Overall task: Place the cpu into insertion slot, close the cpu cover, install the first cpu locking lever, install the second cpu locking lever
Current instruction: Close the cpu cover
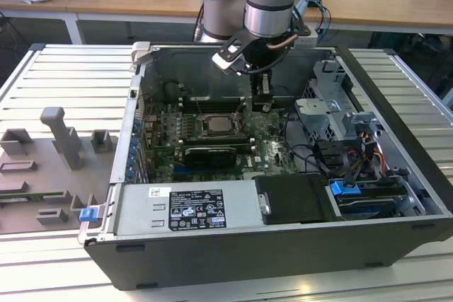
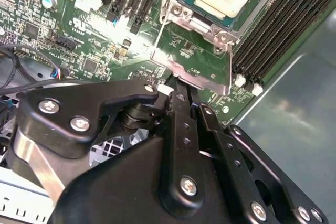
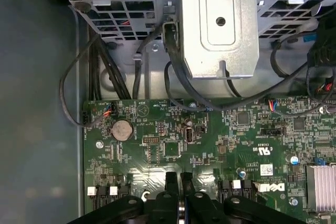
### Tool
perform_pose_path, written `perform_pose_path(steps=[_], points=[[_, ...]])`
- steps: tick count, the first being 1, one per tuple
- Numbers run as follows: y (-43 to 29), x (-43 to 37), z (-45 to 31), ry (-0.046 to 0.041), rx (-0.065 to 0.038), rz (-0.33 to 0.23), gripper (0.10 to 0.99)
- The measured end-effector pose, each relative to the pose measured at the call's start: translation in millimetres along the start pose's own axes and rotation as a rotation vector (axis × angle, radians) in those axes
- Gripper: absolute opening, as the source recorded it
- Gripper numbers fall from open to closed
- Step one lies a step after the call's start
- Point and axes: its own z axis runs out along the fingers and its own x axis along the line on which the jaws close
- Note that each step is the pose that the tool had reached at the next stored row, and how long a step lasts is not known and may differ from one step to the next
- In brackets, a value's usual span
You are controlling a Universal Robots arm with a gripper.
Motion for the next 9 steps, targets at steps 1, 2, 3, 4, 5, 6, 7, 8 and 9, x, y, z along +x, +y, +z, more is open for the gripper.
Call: perform_pose_path(steps=[1, 2, 3, 4, 5, 6, 7, 8, 9], points=[[-0.3, 0.0, 0.0, 0.0, 0.0, 0.0, 0.169], [-0.9, 0.0, -0.1, 0.0, 0.0, 0.0, 0.169], [-1.3, 0.0, -0.1, 0.0, 0.0, 0.0, 0.169], [-1.6, 0.0, -0.1, 0.0, 0.0, 0.0, 0.169], [-1.8, -0.1, -0.1, 0.0, 0.0, 0.0, 0.169], [-2.8, -0.1, -0.1, 0.0, 0.0, 0.0, 0.169], [-3.3, -0.1, -0.2, -0.0001, 0.0, 0.0, 0.169], [-3.4, -0.1, -0.2, 0.0, 0.0, 0.0, 0.169], [-3.7, -0.1, -0.2, 0.0, 0.0, 0.0, 0.169]])
